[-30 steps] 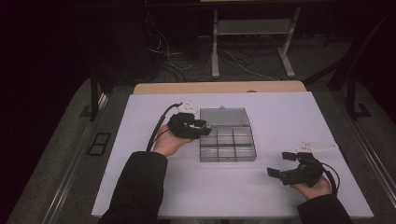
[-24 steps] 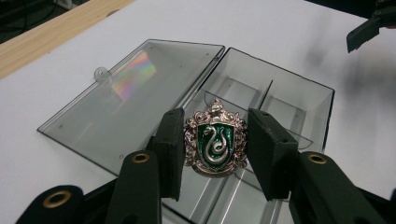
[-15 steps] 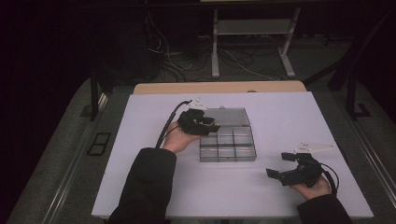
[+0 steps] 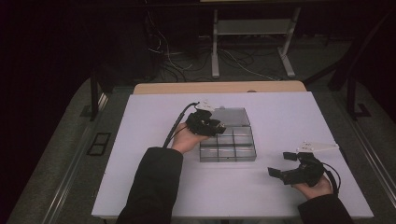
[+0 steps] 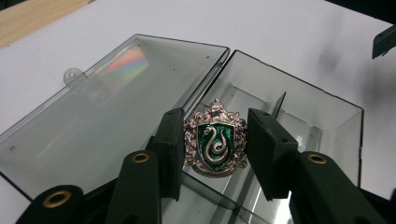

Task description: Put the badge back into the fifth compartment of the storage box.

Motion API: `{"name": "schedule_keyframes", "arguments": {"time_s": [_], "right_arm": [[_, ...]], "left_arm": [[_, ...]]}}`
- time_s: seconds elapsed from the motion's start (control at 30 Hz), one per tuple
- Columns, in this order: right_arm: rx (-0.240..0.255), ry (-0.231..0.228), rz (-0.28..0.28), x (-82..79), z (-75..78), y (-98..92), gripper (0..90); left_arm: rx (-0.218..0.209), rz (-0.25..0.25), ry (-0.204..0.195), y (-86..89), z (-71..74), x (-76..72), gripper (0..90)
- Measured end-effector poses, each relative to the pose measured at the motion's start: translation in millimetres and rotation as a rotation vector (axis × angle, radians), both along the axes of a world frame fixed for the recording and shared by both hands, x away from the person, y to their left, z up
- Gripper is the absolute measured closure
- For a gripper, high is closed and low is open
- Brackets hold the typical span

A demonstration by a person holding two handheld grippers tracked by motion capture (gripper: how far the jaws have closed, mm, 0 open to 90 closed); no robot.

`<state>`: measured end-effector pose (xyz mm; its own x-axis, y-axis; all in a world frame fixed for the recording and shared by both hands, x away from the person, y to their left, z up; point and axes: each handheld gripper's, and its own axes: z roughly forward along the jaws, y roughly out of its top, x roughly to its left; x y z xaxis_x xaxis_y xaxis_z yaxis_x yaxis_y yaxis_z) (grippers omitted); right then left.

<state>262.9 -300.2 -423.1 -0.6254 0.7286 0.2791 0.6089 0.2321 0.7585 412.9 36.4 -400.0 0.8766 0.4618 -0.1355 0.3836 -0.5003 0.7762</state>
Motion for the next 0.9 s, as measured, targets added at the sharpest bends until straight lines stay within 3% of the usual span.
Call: {"name": "schedule_keyframes", "arguments": {"time_s": [0.3,0.67,0.9], "right_arm": [[-0.003,-0.001,0.004,0.1,-0.1,0.4,0.6],[0.000,0.001,0.005,0.2,0.5,-0.7,0.5],[-0.002,0.000,0.004,0.5,-0.1,-0.4,0.6]], "left_arm": [[0.024,-0.011,0.026,-7.8,-8.7,0.0,56.8],[0.067,-0.039,0.019,-15.1,-16.1,0.1,55.9],[0.033,-0.022,0.047,-11.3,-14.2,0.7,51.9]]}}
